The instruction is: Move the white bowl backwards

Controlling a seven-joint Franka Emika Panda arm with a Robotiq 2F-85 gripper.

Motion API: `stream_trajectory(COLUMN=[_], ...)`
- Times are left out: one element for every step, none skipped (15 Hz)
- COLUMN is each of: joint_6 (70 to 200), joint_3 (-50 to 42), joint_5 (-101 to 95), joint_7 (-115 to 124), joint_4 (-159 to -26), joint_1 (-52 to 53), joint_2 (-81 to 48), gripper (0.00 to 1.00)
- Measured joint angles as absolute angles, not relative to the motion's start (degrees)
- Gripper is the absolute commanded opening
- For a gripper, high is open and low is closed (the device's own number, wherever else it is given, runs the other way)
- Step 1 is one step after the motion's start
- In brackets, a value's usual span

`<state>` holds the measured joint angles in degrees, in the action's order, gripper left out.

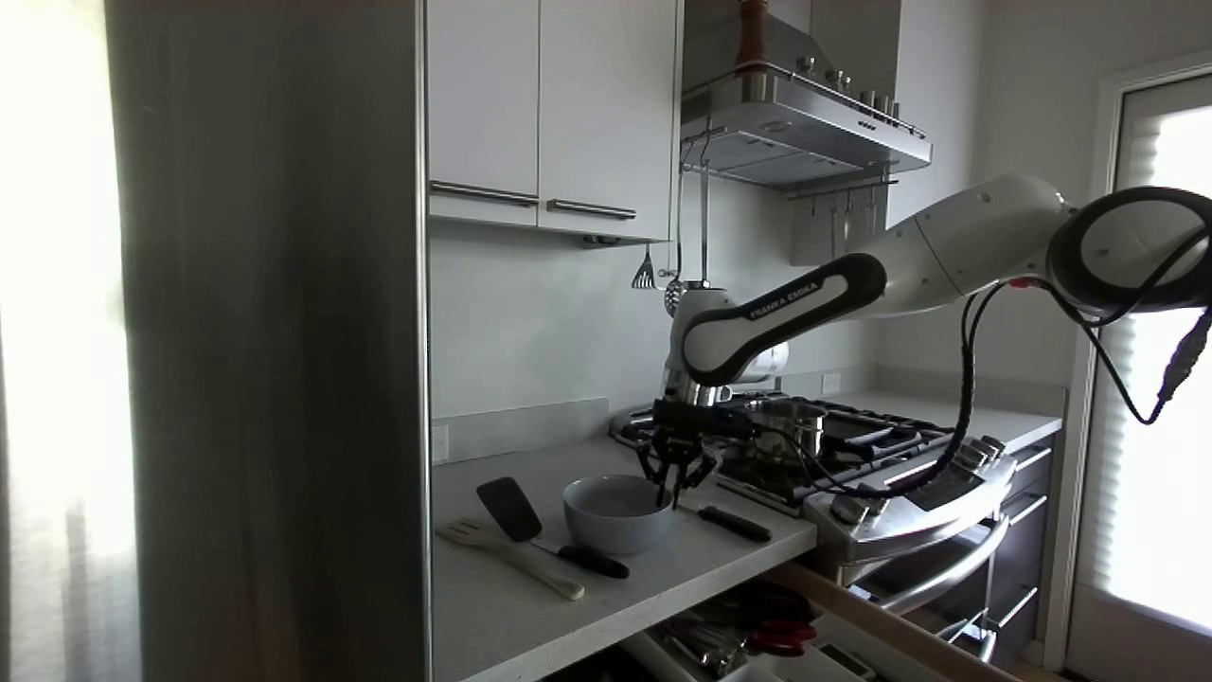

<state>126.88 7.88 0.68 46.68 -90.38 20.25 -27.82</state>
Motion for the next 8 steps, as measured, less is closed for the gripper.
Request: stream_trajectory(joint_6=[126.88, 126.88, 126.89, 126.89, 126.89, 126.89, 126.89, 126.89], joint_3=[7.88, 7.88, 7.88, 7.88, 7.88, 7.88, 7.88, 7.88], joint_5=[0.68, 0.68, 0.68, 0.68, 0.68, 0.68, 0.68, 0.68], joint_7=[46.42, 46.12, 45.92, 45.75, 45.63, 45.55, 45.39, 45.26], joint_4=[-90.42, -90.46, -90.49, -90.50, -90.52, -90.55, -90.57, -90.61], joint_1=[20.29, 20.31, 20.31, 20.32, 20.33, 20.33, 20.34, 20.35], joint_2=[-27.82, -27.81, -27.81, -27.81, -27.81, -27.81, -27.81, -27.81], gripper=[0.18, 0.16, 0.15, 0.14, 0.13, 0.13, 0.10, 0.11])
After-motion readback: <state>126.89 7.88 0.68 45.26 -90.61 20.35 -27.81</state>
